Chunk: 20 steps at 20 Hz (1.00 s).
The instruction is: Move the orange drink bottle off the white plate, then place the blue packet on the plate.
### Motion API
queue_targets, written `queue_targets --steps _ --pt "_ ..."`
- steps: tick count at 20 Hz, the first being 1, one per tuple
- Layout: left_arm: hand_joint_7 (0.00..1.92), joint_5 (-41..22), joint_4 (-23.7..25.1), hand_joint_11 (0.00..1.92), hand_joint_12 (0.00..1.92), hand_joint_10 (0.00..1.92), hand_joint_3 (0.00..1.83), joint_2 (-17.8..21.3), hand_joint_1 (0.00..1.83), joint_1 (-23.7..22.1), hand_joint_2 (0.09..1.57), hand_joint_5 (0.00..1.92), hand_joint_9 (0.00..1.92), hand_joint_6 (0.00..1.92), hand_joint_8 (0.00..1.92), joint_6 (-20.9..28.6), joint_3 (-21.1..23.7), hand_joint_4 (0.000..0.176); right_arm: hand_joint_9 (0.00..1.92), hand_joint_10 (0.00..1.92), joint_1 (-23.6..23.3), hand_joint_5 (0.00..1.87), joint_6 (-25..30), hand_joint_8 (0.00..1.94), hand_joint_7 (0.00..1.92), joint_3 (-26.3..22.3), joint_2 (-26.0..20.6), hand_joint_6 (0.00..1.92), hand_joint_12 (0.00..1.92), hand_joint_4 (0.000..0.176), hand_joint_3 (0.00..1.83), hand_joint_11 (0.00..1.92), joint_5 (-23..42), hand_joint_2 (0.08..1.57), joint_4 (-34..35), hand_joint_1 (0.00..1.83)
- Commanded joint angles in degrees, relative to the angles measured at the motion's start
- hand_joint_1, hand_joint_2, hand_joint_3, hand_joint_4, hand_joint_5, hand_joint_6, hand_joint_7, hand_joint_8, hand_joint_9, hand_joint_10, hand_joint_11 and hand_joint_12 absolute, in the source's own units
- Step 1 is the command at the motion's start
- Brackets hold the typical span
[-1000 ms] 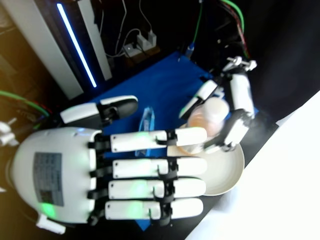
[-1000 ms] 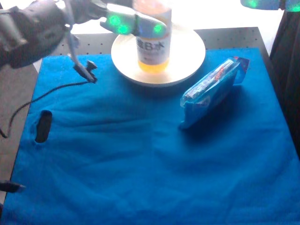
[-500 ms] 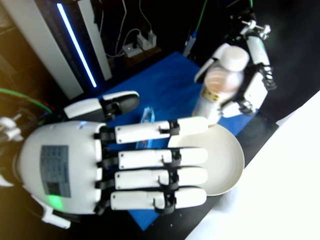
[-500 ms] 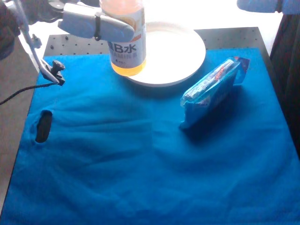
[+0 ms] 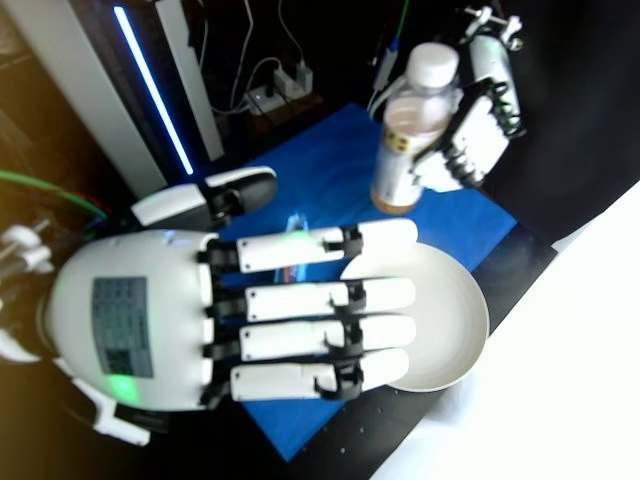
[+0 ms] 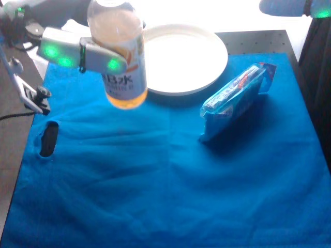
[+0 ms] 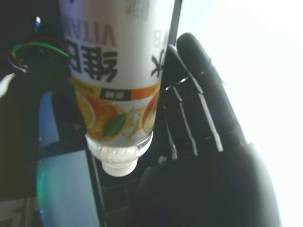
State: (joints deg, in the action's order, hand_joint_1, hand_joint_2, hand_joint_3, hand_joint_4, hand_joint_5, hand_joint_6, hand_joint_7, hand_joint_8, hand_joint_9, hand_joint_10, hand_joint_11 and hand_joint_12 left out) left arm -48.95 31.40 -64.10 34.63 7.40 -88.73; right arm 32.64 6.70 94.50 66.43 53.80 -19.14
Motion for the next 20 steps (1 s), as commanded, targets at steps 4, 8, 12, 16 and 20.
queue_targets --steps 4,8,12,16,20 --pt "1.05 -7.17 -5.08 0.82 1.16 0.46 0.00 -0.09 1.26 0.32 1.10 0.96 1.25 0.95 0.93 -0.45 0.89 0.000 0.19 0.00 -0.95 0.18 0.49 0.00 0.24 -0.10 -0.17 0.00 0.54 0.105 0.00 0.00 6.31 0.83 3.42 0.60" --pt "1.17 -7.48 -5.20 0.45 1.78 1.45 0.00 -0.16 1.18 2.11 1.08 1.05 1.09 0.85 1.21 -0.51 1.61 0.000 0.18 0.00 -0.95 0.18 0.49 0.00 0.24 -0.15 -0.17 0.00 0.47 0.096 0.00 0.00 6.31 0.83 3.33 0.59" --pt "1.11 -8.76 -7.34 1.34 1.92 1.92 0.00 -0.18 1.17 4.80 1.10 1.01 1.37 0.91 1.73 -1.00 2.21 0.000 0.20 0.00 -0.94 0.19 0.49 0.01 0.28 -0.20 -0.16 0.00 0.51 0.113 0.00 0.00 6.30 0.82 2.69 0.58" --pt "1.09 -8.90 -7.57 0.83 1.44 0.96 0.00 -0.41 1.27 6.06 1.10 0.93 1.06 0.86 1.00 -1.51 2.60 0.000 0.19 0.00 -0.94 0.18 0.49 0.00 0.26 -0.28 -0.16 0.00 0.48 0.096 0.00 0.00 6.29 0.84 2.32 0.58" --pt "0.99 -8.90 -8.39 0.68 1.06 0.28 0.00 -0.88 1.22 7.53 1.14 0.88 1.08 1.00 1.09 -1.56 2.68 0.000 0.20 0.00 -0.94 0.18 0.49 0.00 0.25 -0.29 -0.16 0.00 0.49 0.089 0.00 0.00 6.29 0.83 1.95 0.58"
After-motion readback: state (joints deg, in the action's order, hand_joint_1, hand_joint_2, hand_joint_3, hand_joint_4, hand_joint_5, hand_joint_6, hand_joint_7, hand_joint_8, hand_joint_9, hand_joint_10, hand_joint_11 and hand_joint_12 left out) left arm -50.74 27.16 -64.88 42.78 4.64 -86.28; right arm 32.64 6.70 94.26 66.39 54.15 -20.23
